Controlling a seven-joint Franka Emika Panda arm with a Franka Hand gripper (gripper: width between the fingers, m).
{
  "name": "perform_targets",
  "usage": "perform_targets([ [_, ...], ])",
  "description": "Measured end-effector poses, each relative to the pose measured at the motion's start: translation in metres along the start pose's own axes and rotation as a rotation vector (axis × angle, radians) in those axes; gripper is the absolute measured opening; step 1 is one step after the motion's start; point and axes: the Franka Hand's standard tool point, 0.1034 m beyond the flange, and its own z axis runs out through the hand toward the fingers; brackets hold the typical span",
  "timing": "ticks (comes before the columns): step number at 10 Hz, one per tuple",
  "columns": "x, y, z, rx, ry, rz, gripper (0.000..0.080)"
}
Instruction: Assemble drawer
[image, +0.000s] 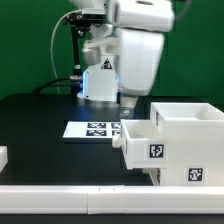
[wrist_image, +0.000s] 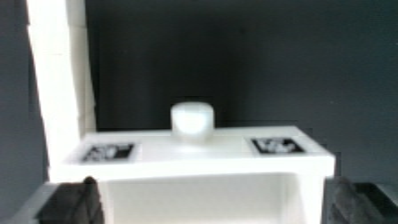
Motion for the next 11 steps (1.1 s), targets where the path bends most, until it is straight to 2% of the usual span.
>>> perform_targets([
  [1, -0.023, -0.001, 0.005, 0.008, 0.054, 0.005, 0.0644],
  [3, -0.053, 0.004, 0.023, 0.014, 0.141, -0.012, 0.0649],
  [4, -0.061, 0.005, 0.033, 0.027, 0.180, 0.006, 0.0649],
  [5, -0.057, 0.004, 0.036, 0.028, 0.191, 0.019, 0.0649],
  [9, -0.006, 0.003, 0.042, 0.005, 0.215, 0.069, 0.0649],
  [10, 0.006, 0.003, 0.042, -0.008, 0.219, 0.071, 0.0649],
  [11, 0.015, 0.003, 0.040, -0.007, 0.214, 0.067, 0.0649],
])
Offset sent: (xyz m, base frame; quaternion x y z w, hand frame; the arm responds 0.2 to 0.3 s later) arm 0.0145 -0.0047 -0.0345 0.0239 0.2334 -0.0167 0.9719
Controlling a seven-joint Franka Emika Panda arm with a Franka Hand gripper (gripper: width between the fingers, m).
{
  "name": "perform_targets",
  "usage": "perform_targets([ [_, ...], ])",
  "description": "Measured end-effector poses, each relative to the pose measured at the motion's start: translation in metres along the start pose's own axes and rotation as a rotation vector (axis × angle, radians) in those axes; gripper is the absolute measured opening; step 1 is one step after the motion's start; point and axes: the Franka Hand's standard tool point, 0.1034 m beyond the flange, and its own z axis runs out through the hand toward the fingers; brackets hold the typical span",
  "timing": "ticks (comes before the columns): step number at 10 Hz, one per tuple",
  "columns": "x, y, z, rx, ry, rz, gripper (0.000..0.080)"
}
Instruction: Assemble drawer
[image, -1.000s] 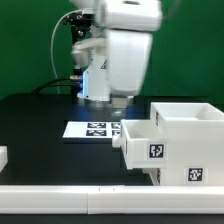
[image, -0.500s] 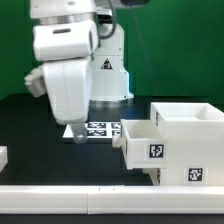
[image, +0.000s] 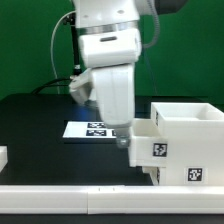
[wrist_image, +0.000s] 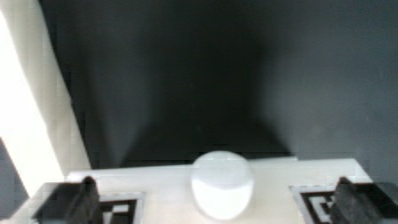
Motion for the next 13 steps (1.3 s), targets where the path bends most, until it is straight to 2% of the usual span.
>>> perform_targets([
  [3, 0.011, -0.002, 0.004, 0.006, -0.033, -0.048, 0.0649],
  [4, 0.010, -0.003, 0.005, -0.001, -0.040, -0.059, 0.0649],
  [5, 0.002, -0.007, 0.008, -0.004, -0.045, -0.058, 0.0649],
  [10, 0.002, -0.007, 0.009, -0.002, -0.046, -0.044, 0.0649],
  [12, 0.027, -0.007, 0.009, -0.010, -0.044, -0.031, 0.0649],
  [13, 0.033, -0.007, 0.010, -0.025, -0.043, -0.031, 0.0649],
])
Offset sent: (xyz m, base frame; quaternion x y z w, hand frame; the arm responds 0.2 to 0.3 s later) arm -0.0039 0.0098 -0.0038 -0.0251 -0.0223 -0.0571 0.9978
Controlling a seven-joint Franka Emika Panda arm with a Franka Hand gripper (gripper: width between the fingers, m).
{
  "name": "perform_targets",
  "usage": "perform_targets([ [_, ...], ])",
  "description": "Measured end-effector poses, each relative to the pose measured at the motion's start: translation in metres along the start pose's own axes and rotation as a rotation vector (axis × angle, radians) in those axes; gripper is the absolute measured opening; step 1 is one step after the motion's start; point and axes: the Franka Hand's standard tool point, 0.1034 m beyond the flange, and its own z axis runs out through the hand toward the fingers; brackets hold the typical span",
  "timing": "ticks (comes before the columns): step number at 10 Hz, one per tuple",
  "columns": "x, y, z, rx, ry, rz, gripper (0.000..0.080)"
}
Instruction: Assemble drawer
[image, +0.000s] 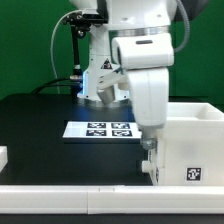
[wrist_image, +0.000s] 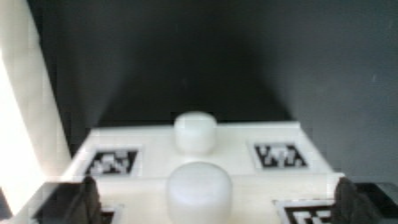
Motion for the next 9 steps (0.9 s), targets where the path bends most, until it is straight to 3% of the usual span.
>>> perform_targets([
  [3, -0.008, 0.001, -0.001, 0.001, -0.005, 0.002, 0.0649],
  [7, -0.042, 0.006, -0.013, -0.019, -0.016, 0.035, 0.0649],
  [9, -0.055, 0.001, -0.016, -0.027, -0.021, 0.055, 0.0649],
])
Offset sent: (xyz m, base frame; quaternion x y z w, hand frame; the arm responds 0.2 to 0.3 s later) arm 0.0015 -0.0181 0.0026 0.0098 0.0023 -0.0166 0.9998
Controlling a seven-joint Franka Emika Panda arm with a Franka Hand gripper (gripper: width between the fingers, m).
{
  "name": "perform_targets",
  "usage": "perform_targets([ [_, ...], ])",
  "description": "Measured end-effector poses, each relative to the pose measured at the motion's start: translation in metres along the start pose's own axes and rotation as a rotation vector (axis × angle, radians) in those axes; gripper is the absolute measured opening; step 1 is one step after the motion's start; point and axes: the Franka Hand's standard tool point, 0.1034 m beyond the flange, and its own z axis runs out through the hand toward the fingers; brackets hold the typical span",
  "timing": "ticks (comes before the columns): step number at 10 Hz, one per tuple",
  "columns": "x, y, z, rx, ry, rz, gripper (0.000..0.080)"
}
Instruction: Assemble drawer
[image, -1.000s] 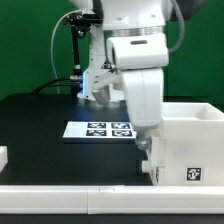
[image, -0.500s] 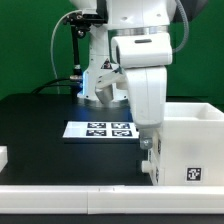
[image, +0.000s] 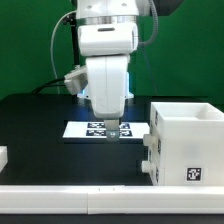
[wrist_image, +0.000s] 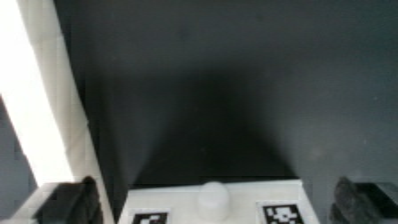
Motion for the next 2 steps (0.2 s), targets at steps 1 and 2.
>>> perform_targets([
  [1, 0.0007, -0.0006, 0.0009, 0.002, 0.001, 0.002, 0.0649],
  [2, 0.0002, -0.0006, 0.0011, 0.002, 0.000, 0.003, 0.0649],
])
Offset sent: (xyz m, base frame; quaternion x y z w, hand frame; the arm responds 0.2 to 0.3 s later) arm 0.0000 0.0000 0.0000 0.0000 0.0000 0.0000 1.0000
